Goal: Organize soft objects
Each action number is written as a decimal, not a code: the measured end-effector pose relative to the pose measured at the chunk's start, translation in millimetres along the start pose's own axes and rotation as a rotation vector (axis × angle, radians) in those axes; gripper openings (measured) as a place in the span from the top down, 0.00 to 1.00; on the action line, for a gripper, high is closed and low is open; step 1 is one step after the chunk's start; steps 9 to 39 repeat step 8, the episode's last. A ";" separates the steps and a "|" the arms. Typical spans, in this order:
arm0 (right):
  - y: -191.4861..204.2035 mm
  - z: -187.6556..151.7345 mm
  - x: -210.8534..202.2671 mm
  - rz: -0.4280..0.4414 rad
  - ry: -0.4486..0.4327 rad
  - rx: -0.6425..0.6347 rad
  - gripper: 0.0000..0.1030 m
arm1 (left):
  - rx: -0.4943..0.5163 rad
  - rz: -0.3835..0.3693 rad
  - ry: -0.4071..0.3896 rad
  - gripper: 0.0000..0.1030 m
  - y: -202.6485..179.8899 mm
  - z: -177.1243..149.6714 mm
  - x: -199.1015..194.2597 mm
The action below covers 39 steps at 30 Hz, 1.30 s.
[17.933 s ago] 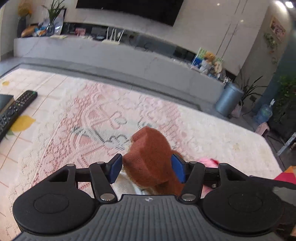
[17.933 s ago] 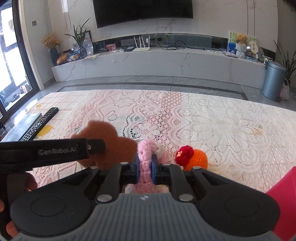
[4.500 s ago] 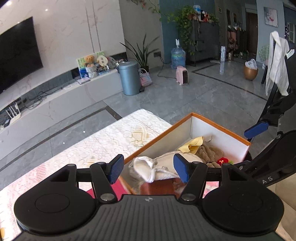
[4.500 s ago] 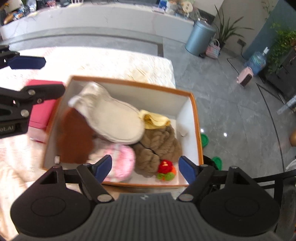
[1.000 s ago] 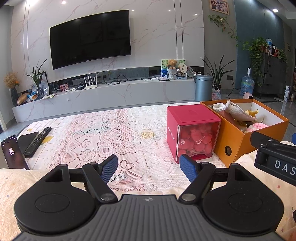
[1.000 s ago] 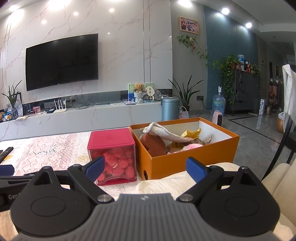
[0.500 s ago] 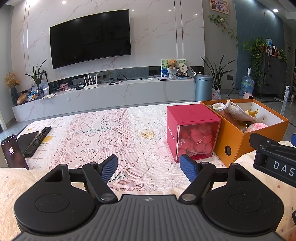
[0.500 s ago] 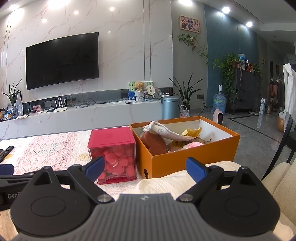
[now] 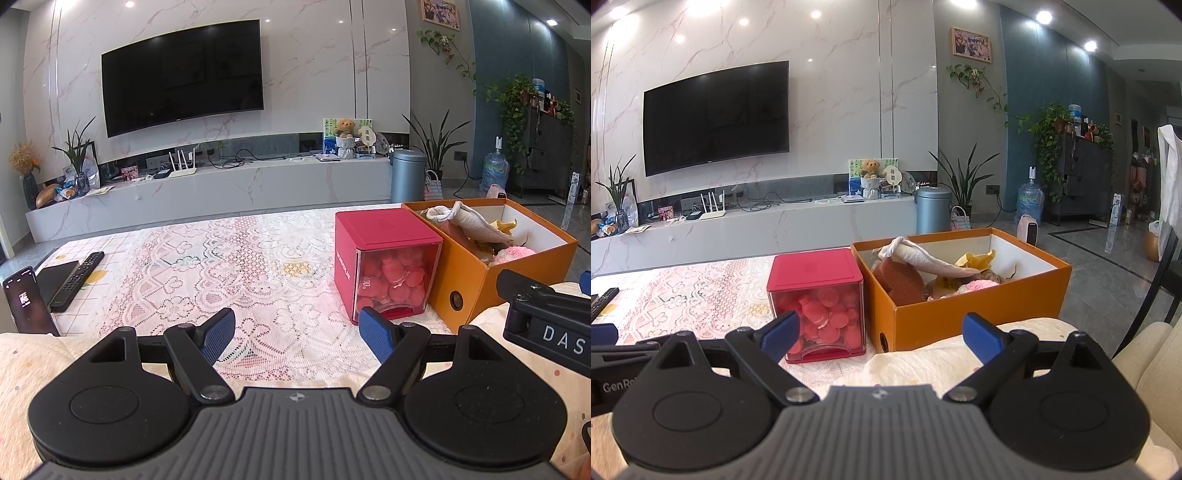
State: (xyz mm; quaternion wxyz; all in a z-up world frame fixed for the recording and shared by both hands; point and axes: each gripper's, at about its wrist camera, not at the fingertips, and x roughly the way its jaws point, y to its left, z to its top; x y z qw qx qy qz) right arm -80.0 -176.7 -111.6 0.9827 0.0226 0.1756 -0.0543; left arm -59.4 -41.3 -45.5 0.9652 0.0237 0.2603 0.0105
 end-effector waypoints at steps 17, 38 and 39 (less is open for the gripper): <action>-0.1 1.2 0.9 0.001 0.005 -0.001 0.09 | -0.005 0.004 0.001 0.12 2.1 0.9 -3.0; -0.1 1.2 0.9 0.001 0.005 -0.001 0.09 | -0.005 0.004 0.001 0.12 2.1 0.9 -3.0; -0.1 1.2 0.9 0.001 0.005 -0.001 0.09 | -0.005 0.004 0.001 0.12 2.1 0.9 -3.0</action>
